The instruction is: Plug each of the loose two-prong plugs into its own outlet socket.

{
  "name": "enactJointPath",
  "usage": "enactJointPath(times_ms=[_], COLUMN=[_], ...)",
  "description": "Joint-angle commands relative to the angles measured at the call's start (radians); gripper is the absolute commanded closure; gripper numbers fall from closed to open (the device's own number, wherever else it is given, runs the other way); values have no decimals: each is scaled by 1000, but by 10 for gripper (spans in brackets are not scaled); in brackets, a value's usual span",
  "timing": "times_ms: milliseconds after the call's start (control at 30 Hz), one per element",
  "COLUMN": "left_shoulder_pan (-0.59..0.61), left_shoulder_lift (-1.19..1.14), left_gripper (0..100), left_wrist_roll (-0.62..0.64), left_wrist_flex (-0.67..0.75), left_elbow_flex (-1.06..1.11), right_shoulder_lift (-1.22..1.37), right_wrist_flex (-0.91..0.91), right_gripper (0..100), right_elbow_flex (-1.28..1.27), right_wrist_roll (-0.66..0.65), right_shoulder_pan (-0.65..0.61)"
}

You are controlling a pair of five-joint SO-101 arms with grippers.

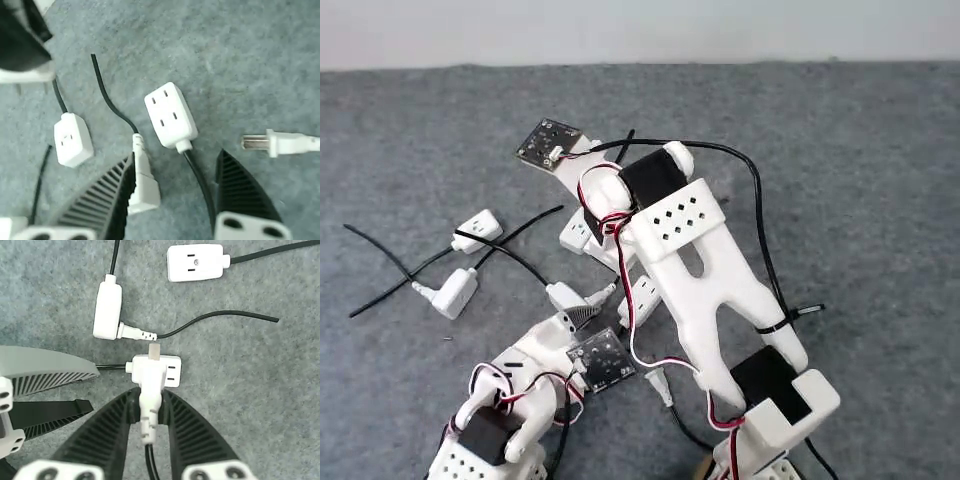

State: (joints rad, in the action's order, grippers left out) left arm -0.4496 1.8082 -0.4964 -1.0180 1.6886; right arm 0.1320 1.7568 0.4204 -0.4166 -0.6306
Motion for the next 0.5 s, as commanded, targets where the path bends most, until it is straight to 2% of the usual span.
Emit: enactJointPath(times_ms=[0, 133, 467], left_shoulder_pan=[-2, -2, 2], left_shoulder_lift=[9, 8, 6], left_gripper=[739, 710, 700], left_wrist_roll=[-51, -55, -112], left_wrist_flex=[91, 147, 150], left_elbow_flex=[-10, -8, -7], right_shoulder_lift=[-54, -53, -59], right_wrist_flex=[41, 41, 41], right_gripper=[991, 991, 991], right_elbow_flex=[57, 57, 68], right_wrist_roll=[12, 15, 37], right_shoulder_pan=[-25, -62, -77])
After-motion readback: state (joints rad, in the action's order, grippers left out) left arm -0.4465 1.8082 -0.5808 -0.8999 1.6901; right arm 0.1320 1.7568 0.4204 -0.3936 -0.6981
